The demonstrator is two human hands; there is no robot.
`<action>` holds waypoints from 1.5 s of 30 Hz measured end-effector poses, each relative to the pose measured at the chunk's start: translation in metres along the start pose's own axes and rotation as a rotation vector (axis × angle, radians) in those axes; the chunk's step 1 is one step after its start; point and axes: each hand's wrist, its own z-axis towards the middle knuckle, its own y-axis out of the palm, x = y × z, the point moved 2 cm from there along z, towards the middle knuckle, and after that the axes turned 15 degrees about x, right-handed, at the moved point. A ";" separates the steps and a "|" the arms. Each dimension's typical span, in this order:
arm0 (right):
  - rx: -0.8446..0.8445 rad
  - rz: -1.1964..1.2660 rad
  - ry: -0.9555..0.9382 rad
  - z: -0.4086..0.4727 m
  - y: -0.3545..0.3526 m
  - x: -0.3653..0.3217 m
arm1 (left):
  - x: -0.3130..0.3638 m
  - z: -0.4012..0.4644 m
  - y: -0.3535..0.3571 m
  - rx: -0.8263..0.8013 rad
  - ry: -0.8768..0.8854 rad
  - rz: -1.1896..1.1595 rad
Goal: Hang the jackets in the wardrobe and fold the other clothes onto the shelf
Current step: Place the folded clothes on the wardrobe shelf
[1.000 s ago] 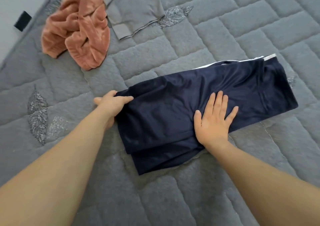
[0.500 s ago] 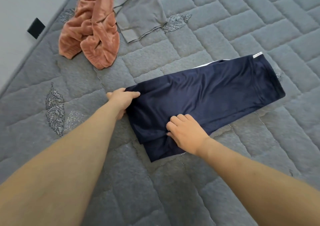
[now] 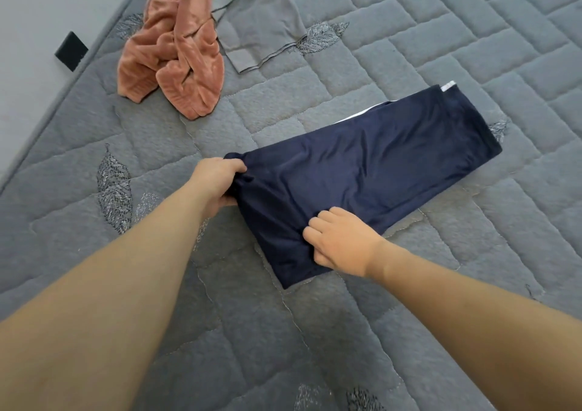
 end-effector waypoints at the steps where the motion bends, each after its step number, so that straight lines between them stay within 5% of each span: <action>1: 0.008 0.016 -0.035 -0.010 -0.003 -0.002 | -0.006 -0.003 -0.007 0.028 -0.017 0.016; 5: -0.084 -0.007 -0.005 -0.042 -0.013 -0.011 | -0.048 -0.019 -0.031 0.071 -0.074 0.213; 7: -0.071 -0.036 0.232 -0.045 -0.013 -0.020 | -0.062 -0.022 -0.034 0.083 -0.030 0.263; 9: 0.042 0.087 0.833 -0.039 -0.013 -0.040 | -0.064 -0.020 -0.033 0.136 0.069 0.250; 12: 0.313 0.609 2.091 -0.026 -0.003 -0.087 | -0.059 -0.015 -0.030 0.171 0.352 0.390; 14: 0.213 0.819 2.446 -0.016 0.004 -0.112 | -0.059 -0.016 -0.029 0.133 0.458 0.549; 21: -0.007 1.292 2.240 -0.018 0.007 -0.119 | -0.074 -0.049 -0.059 -0.167 0.149 0.866; 25: -0.394 1.618 2.107 -0.041 -0.036 -0.135 | -0.082 -0.101 -0.109 -0.315 -0.203 1.158; 28: -0.599 1.829 2.003 -0.066 -0.068 -0.139 | -0.062 -0.136 -0.123 -0.383 -0.298 1.318; 31: -0.478 1.856 2.097 -0.078 -0.097 -0.108 | -0.021 -0.156 -0.103 -0.312 -0.357 1.062; 37: 0.332 1.792 2.248 -0.052 -0.121 0.012 | 0.056 -0.141 -0.012 -0.206 -0.105 0.096; 39: 0.440 1.551 2.155 -0.046 -0.113 0.041 | 0.058 -0.127 0.017 -0.242 0.051 0.092; 42: 0.431 1.151 2.082 -0.048 -0.085 0.050 | 0.029 -0.094 0.032 0.048 0.340 0.609; 45: 0.219 1.274 2.055 -0.051 -0.041 0.030 | -0.007 -0.074 0.036 0.132 0.220 0.628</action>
